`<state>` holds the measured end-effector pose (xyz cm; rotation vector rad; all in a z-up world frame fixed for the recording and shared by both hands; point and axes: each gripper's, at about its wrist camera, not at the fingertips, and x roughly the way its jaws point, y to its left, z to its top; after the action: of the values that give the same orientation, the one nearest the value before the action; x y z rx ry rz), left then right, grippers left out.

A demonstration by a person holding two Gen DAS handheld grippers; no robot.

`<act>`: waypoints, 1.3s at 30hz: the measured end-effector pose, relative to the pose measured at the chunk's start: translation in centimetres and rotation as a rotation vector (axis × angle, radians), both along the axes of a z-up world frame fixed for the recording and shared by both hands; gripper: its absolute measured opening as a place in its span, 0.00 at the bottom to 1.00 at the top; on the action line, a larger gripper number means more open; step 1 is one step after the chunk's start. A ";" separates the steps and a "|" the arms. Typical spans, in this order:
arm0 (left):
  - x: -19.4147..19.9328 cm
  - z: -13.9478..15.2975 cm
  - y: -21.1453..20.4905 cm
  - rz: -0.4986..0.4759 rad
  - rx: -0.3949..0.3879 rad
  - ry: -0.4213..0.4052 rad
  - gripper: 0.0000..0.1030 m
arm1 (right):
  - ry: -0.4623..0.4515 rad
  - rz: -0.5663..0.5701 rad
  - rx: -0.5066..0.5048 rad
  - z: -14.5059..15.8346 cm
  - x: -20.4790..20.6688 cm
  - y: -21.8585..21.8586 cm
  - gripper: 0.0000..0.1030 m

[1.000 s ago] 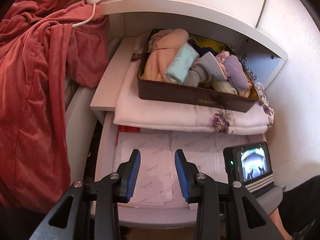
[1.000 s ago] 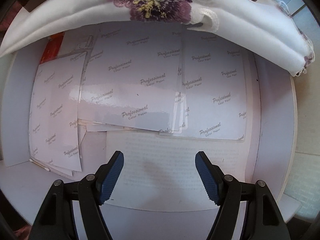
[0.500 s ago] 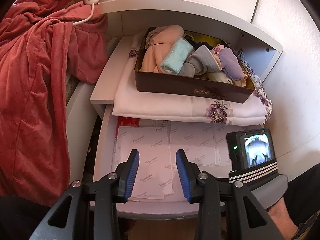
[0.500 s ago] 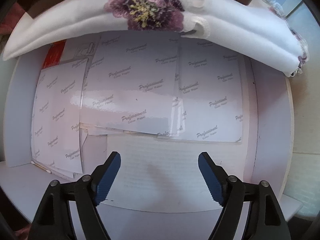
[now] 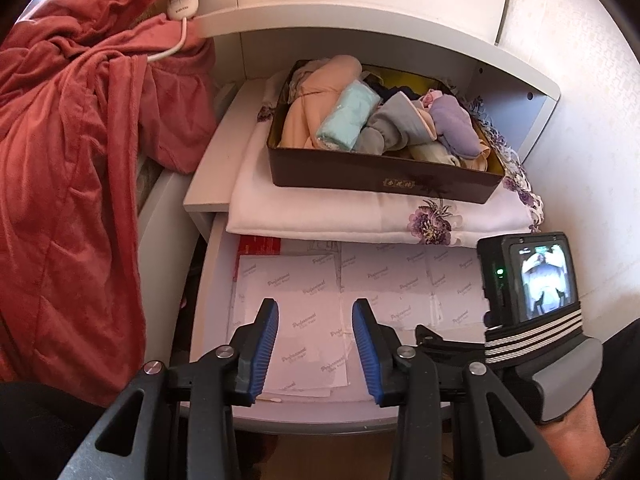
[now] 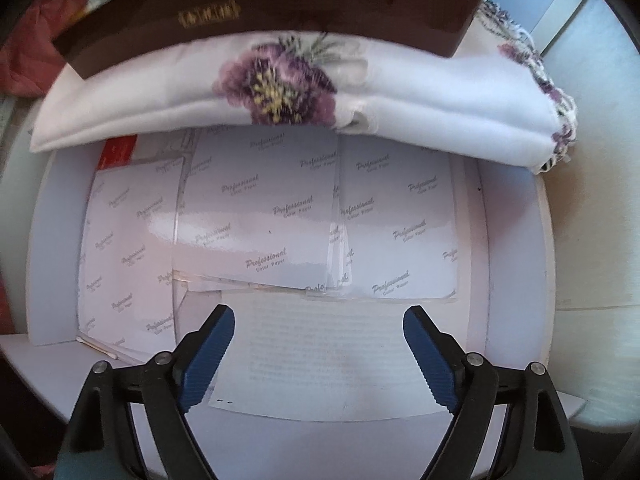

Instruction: Organize soft objects

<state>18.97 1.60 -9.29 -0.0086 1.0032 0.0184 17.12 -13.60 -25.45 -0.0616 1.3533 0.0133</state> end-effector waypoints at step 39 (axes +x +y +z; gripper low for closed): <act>-13.7 25.5 -0.9 0.021 -0.021 -0.608 0.80 | -0.751 -0.148 0.083 34.8 -14.9 -2.1 1.00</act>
<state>5.28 0.69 16.23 -0.0412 0.3948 0.0227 2.21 -15.66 9.33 0.0982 0.6024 -0.0725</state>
